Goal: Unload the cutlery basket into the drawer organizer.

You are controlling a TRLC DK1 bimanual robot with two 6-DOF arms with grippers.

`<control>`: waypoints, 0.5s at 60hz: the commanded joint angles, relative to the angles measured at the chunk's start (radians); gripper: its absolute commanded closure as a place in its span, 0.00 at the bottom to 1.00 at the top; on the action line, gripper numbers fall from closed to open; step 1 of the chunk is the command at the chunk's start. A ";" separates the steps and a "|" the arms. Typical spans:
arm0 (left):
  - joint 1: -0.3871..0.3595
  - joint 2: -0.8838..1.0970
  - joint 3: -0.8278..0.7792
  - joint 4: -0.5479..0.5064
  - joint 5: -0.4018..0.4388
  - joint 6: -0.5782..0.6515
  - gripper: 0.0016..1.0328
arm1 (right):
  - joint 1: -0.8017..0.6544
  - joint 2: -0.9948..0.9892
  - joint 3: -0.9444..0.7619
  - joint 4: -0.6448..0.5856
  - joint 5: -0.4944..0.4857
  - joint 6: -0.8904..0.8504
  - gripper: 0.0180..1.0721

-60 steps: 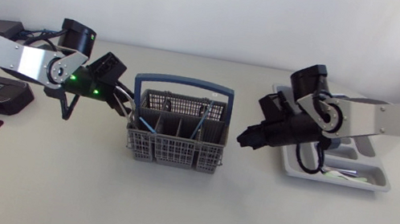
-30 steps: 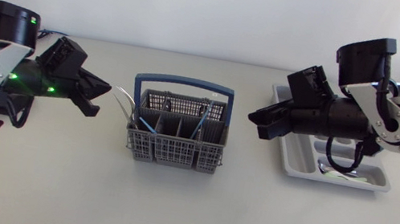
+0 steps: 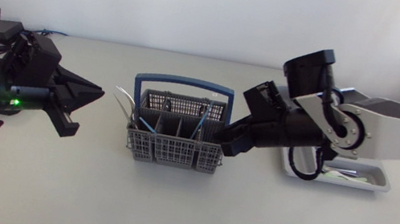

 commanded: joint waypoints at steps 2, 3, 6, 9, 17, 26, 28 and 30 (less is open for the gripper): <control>-0.026 -0.037 -0.029 -0.020 -0.018 -0.006 0.84 | 0.056 0.079 0.064 0.008 0.032 0.041 0.64; -0.029 -0.040 -0.029 -0.020 -0.020 -0.006 0.84 | 0.061 0.084 0.065 0.011 0.036 0.044 0.64; -0.043 -0.048 -0.032 -0.028 -0.028 -0.007 0.84 | 0.084 0.110 0.076 0.031 0.064 0.060 0.64; -0.049 -0.051 -0.031 -0.034 -0.032 -0.007 0.84 | 0.099 0.128 0.085 0.042 0.095 0.067 0.64; -0.069 -0.062 -0.034 -0.037 -0.049 -0.007 0.84 | 0.096 0.167 0.099 0.077 0.135 0.095 0.64; -0.087 -0.066 -0.037 -0.037 -0.051 -0.017 0.84 | 0.088 0.202 0.114 0.128 0.187 0.124 0.64; -0.092 -0.066 -0.038 -0.037 -0.051 -0.017 0.84 | 0.091 0.204 0.119 0.132 0.190 0.133 0.64; -0.095 -0.066 -0.040 -0.037 -0.051 -0.017 0.84 | 0.096 0.204 0.122 0.141 0.204 0.139 0.64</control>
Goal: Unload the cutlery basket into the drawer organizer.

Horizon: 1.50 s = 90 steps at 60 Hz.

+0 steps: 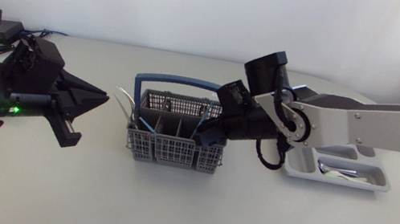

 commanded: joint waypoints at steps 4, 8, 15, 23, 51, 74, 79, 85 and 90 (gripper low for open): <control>-0.012 -0.010 -0.029 -0.009 -0.003 -0.015 0.84 | 0.022 0.020 0.030 0.043 0.063 0.048 0.64; -0.015 -0.013 -0.030 -0.009 -0.003 -0.015 0.84 | 0.031 0.034 0.036 0.057 0.087 0.066 0.64; -0.015 -0.019 -0.033 -0.007 -0.003 -0.015 0.84 | 0.031 0.063 0.039 0.078 0.110 0.080 0.64; -0.018 -0.024 -0.042 -0.002 -0.003 -0.015 0.84 | 0.026 0.069 0.044 0.101 0.126 0.098 0.64; -0.050 -0.045 -0.044 -0.004 -0.003 -0.031 0.84 | 0.063 0.104 0.044 0.172 0.245 0.213 0.64; -0.061 -0.056 -0.058 -0.004 -0.003 -0.038 0.84 | 0.107 0.161 0.082 0.170 0.353 0.246 0.74; -0.066 -0.060 -0.064 -0.004 -0.003 -0.040 0.84 | 0.103 0.163 0.078 0.178 0.354 0.247 0.84; -0.066 -0.062 -0.073 -0.001 -0.003 -0.038 0.84 | 0.097 0.164 0.073 0.189 0.353 0.244 0.94; -0.066 -0.065 -0.073 -0.001 -0.003 -0.038 0.84 | 0.100 0.169 0.072 0.199 0.346 0.241 0.94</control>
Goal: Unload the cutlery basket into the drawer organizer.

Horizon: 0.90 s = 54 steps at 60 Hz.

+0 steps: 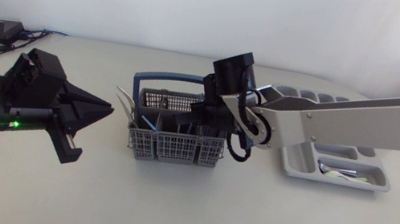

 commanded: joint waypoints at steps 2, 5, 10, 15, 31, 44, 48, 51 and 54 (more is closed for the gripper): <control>-0.008 -0.016 -0.023 0.005 -0.003 -0.014 0.84 | 0.002 0.043 0.000 0.006 0.006 0.014 0.94; -0.008 -0.020 -0.023 0.003 -0.003 -0.014 0.84 | 0.002 0.043 -0.003 0.010 -0.003 0.014 0.94; -0.008 -0.026 -0.025 0.002 -0.003 -0.017 0.84 | 0.002 0.037 -0.012 0.013 -0.027 0.014 0.94; -0.008 -0.030 -0.028 0.002 -0.003 -0.017 0.84 | -0.001 0.017 -0.029 0.018 -0.043 0.014 0.94; -0.008 -0.042 -0.032 0.000 -0.003 -0.020 0.84 | 0.034 -0.029 -0.091 0.033 -0.053 -0.029 0.94; -0.015 -0.059 -0.043 -0.006 -0.003 -0.023 0.84 | 0.057 -0.092 -0.172 0.082 -0.032 -0.086 0.94; -0.015 -0.066 -0.045 -0.009 -0.003 -0.023 0.84 | 0.059 -0.109 -0.213 0.121 -0.030 -0.104 0.95; -0.015 -0.071 -0.046 -0.010 -0.004 -0.023 0.84 | 0.059 -0.129 -0.246 0.139 -0.030 -0.112 0.94; -0.015 -0.074 -0.048 -0.012 -0.004 -0.025 0.84 | 0.060 -0.160 -0.282 0.170 -0.030 -0.129 0.94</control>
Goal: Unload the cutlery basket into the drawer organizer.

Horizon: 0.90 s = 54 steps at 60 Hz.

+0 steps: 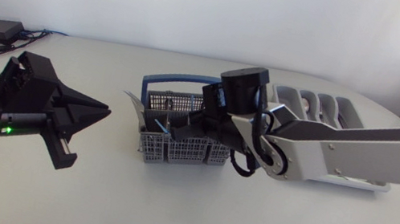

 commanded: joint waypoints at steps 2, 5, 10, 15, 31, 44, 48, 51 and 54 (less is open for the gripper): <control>-0.008 -0.016 -0.024 -0.007 -0.004 -0.018 0.84 | 0.011 -0.050 -0.113 0.019 0.006 -0.058 0.94; -0.014 -0.018 -0.024 -0.007 -0.004 -0.021 0.84 | 0.027 -0.087 -0.153 0.053 0.031 -0.087 0.94; -0.031 -0.024 -0.022 -0.009 -0.015 -0.026 0.84 | 0.053 -0.126 -0.202 0.099 0.057 -0.112 0.94; -0.057 -0.033 -0.021 -0.012 -0.036 -0.033 0.84 | 0.074 -0.170 -0.245 0.136 0.088 -0.127 0.95; -0.096 -0.044 -0.019 -0.017 -0.078 -0.047 0.84 | 0.077 -0.244 -0.225 0.159 0.097 -0.138 0.94; -0.096 -0.051 -0.005 -0.034 -0.085 -0.046 0.84 | 0.033 -0.343 -0.096 -0.018 0.039 -0.139 0.94; -0.094 -0.050 -0.002 -0.034 -0.087 -0.046 0.84 | 0.004 -0.365 -0.041 -0.097 0.020 -0.139 0.94; -0.094 -0.050 -0.001 -0.034 -0.088 -0.046 0.84 | -0.024 -0.388 -0.003 -0.162 -0.018 -0.139 0.95; -0.094 -0.048 -0.001 -0.034 -0.088 -0.046 0.84 | -0.042 -0.397 0.031 -0.215 -0.038 -0.138 0.95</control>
